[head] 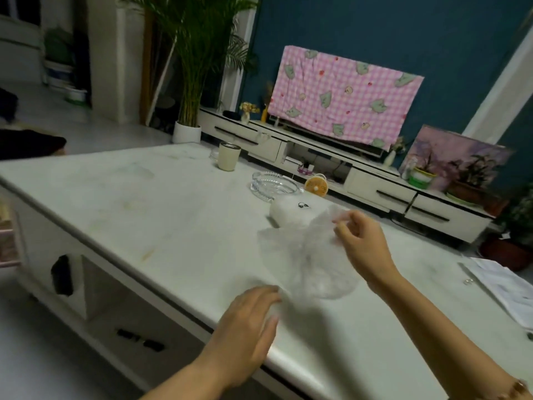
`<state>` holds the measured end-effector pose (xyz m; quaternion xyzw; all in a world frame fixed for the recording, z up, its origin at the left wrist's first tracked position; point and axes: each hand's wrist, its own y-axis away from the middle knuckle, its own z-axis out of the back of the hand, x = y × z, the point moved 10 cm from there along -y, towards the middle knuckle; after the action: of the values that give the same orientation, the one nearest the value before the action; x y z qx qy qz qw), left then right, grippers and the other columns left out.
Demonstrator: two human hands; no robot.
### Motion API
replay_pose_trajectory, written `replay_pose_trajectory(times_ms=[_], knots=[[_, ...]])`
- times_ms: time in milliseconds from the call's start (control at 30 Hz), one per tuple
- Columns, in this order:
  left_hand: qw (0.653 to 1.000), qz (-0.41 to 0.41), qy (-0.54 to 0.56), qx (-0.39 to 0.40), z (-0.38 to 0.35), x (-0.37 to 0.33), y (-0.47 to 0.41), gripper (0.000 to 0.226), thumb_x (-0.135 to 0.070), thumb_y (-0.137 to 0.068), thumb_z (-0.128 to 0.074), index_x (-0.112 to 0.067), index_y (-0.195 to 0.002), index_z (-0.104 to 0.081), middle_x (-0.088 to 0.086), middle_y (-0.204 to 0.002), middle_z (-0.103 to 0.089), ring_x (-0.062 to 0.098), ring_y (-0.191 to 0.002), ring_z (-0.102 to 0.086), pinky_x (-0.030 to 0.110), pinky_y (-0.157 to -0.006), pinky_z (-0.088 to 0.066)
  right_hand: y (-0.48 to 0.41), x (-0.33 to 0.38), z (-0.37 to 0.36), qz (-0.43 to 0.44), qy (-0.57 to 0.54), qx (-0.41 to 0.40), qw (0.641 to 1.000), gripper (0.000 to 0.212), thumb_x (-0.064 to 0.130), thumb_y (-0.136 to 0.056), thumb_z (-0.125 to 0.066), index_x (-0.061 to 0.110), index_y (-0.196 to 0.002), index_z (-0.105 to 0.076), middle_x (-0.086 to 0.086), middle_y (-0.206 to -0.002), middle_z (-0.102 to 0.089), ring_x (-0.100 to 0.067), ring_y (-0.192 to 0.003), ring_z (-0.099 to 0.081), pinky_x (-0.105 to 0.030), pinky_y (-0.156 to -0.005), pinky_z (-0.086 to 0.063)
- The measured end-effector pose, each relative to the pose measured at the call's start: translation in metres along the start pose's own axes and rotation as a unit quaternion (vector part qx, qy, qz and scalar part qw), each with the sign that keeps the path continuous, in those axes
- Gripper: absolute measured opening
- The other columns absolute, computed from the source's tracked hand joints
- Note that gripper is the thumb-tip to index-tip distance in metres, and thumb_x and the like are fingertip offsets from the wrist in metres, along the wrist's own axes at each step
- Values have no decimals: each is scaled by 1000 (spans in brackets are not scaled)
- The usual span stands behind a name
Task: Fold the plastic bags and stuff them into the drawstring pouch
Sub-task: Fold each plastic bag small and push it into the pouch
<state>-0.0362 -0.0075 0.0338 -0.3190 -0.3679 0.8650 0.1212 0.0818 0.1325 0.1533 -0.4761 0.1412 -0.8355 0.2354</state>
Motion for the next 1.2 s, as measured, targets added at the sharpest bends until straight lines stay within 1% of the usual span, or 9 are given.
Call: replay_pose_trajectory(times_ms=[133, 233, 433, 567, 767, 867, 1000, 1067, 1200], knots=[[992, 64, 72, -86, 23, -9, -23, 36, -41, -90, -41, -31, -124, -38, -23, -118, -46, -13, -112, -40, 5, -97, -28, 43, 45, 66, 238, 142, -123, 953, 17, 26, -93, -54, 10, -90, -59, -7, -73, -59, -11, -56, -50, -27, -52, -45], [987, 59, 84, -122, 24, -22, -39, 48, -40, -88, -44, -27, -133, -31, -16, -128, -40, -8, -119, -38, 7, -102, -28, 93, 53, 46, 412, 317, -43, 853, 12, 15, -88, -61, 12, -95, -52, -8, -73, -56, -18, -49, -46, -29, -39, -43], [997, 2, 46, -58, -21, -48, -35, 34, -14, -88, -36, -24, -118, -49, -10, -123, -50, 7, -117, -47, 16, -101, -33, 152, -22, -1, 438, 459, 133, 762, 15, 13, -73, -69, 16, -84, -59, 0, -69, -46, -15, -54, -35, -26, -47, -17], [999, 33, 38, -8, -47, -50, -29, 32, -17, -88, -36, -21, -112, -57, -5, -113, -61, 5, -111, -48, 7, -98, -29, 175, -49, -10, 396, 436, 176, 789, 14, 34, -85, -59, 21, -82, -61, 4, -73, -51, -16, -61, -42, -26, -55, -31], [987, 111, 26, 110, -91, -55, -61, 37, -9, -98, -36, -15, -133, -49, -2, -138, -47, 8, -135, -32, 8, -103, -18, 136, -69, 50, 122, 195, 42, 972, 29, 38, -96, -39, 23, -107, -60, 7, -103, -63, -9, -95, -56, -12, -82, -37], [946, 115, -118, 279, -148, -50, -52, 47, -27, -103, -20, -15, -149, -18, -1, -158, -12, 14, -146, 0, 26, -115, 1, 125, -116, 17, 5, 298, 170, 939, 67, 51, -88, -17, 19, -143, -36, -1, -150, -35, -16, -140, -27, -12, -107, -12], [918, 144, -176, 326, -163, -24, -33, 108, -77, -64, 28, -22, -151, -1, 3, -159, 10, 17, -145, 14, 34, -115, 12, 131, -156, 15, -64, 351, 245, 901, 114, 86, -54, 20, 32, -151, -3, 5, -159, 8, -12, -145, 11, -27, -113, 11], [913, 133, -185, 338, -161, -19, -30, 132, -78, -37, 43, -26, -151, 0, 3, -158, 11, 17, -145, 14, 34, -114, 14, 130, -164, 29, -67, 358, 248, 898, 107, 82, -57, 18, 34, -151, 0, 7, -158, 11, -9, -145, 13, -26, -112, 12], [906, 124, -198, 353, -161, -21, -25, 129, -81, -38, 39, -30, -151, 0, 3, -158, 11, 18, -145, 13, 35, -116, 12, 135, -167, 36, -66, 354, 258, 896, 67, 63, -93, -17, 30, -151, -11, 8, -159, -2, -10, -146, 2, -23, -113, 4]])
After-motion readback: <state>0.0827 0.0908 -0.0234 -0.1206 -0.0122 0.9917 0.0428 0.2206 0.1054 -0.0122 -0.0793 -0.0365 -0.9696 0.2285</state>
